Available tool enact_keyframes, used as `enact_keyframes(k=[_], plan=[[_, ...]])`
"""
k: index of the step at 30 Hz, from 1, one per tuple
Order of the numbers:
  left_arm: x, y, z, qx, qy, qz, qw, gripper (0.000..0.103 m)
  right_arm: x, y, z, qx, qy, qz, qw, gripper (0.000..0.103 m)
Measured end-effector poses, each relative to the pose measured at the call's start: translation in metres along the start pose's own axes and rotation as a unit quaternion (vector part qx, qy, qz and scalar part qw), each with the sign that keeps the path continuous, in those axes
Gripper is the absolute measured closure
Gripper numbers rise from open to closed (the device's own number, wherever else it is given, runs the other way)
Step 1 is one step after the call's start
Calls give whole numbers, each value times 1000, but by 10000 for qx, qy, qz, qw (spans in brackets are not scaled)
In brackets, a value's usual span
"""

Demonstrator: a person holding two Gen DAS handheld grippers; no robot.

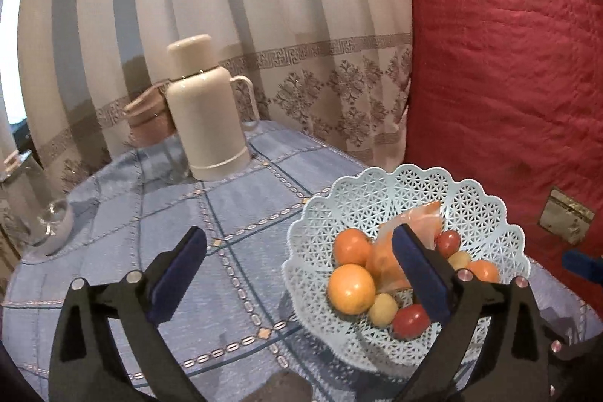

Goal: Organize fruits
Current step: 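Withdraw both open tools from the white basket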

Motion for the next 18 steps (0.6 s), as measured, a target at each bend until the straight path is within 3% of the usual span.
enact_keyframes(k=[18], plan=[[-23, -20, 7, 69, -112, 92, 9999, 5, -7, -3, 14, -56, -472, -66, 9988, 3]])
Point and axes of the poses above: each gripper's, at about its wrist camera, not at the fingertips, and y roughly the way its jaws point, z to its left, x to its top, the point moved 5 cm from there along y, roughly the way its jaws point, and after that the axes turned 12 degrees about y, right-handed, at the moved point
